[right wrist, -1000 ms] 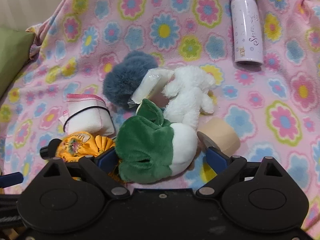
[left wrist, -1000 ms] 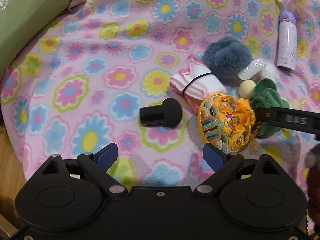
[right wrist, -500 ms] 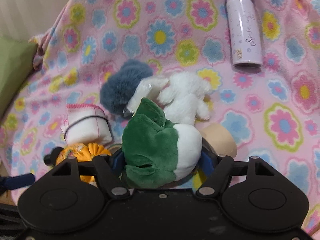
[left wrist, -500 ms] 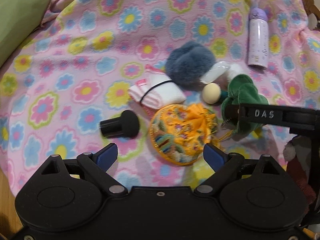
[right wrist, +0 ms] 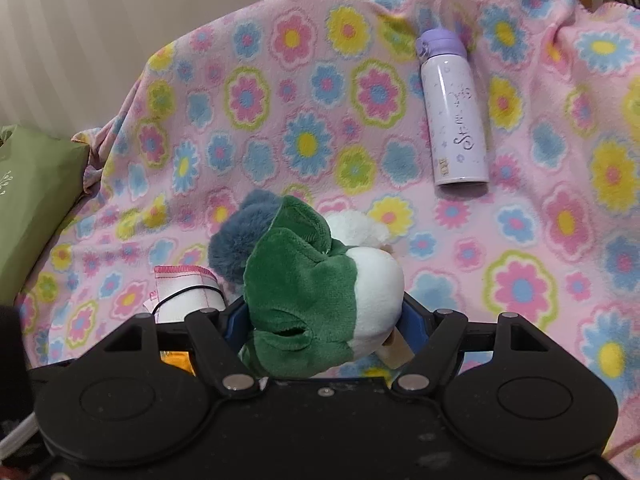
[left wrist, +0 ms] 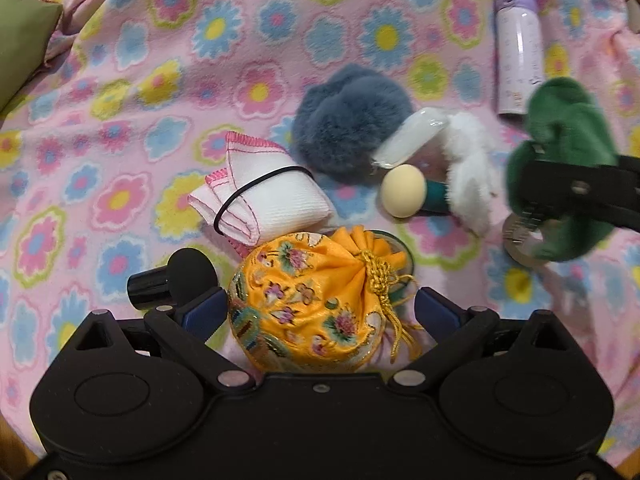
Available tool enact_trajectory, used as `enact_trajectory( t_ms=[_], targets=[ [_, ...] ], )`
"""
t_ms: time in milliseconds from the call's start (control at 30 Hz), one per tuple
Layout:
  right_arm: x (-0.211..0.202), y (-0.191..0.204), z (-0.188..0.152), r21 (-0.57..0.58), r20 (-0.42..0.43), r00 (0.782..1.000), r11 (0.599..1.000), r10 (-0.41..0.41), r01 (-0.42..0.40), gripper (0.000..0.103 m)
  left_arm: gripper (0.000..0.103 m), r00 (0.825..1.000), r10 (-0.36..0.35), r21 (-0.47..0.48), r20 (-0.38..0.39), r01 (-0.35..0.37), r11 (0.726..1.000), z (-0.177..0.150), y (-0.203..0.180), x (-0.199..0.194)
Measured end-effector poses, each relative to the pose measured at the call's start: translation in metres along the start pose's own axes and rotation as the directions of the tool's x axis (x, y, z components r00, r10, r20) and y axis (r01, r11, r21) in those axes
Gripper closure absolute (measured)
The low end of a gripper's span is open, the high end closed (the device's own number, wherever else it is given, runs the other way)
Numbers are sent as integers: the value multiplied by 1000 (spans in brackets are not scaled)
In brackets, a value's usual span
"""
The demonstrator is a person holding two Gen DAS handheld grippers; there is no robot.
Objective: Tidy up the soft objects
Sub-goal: 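Grasp the orange pouch with the left tool while the right tool grasps the green plush, then carry the orange pouch and green plush with both tools over the basket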
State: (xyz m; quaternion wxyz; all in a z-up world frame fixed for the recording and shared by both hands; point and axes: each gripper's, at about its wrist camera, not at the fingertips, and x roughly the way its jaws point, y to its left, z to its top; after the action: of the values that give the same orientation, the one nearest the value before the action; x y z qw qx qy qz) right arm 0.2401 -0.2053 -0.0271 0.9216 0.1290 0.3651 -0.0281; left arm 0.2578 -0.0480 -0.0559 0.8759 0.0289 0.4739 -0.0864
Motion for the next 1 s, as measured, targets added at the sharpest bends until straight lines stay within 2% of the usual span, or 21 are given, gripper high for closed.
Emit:
enact_trajectory(
  t_ms=[133,300,467,600,667,733,1000],
  targets=[
    [-3,-4,-4,10,0,1000,1000,-4,4,30,6,1000,11,-30,-25,-12,999,-1,4,7],
    [-7,-7,-8,17,0,1000,1000,-4,4,30,6,1000,25,-68,-7,-25,997,-3,11,0],
    [-10,-6,-12,19,-5,1000,1000,3,-3,30,6,999,5,-88,-35,-8,996,0,12,11],
    [-13,-6,-15,12,-12,1000,1000,3,-2,30,7,998,-39,-127,-50,32,991,1,16,16],
    [-15,-6,-17,8,-13,1000,1000,2,-2,30,16,998,-62,-126,-32,58,990,1,16,14],
    [-17,-6,-18,7,-14,1000,1000,1,-1,30,32,996,-82,-121,-26,79,990,-1,14,10],
    [-38,-5,-21,-4,16,1000,1000,2,-2,30,34,996,-87,-111,35,90,990,-5,13,-24]
  ],
)
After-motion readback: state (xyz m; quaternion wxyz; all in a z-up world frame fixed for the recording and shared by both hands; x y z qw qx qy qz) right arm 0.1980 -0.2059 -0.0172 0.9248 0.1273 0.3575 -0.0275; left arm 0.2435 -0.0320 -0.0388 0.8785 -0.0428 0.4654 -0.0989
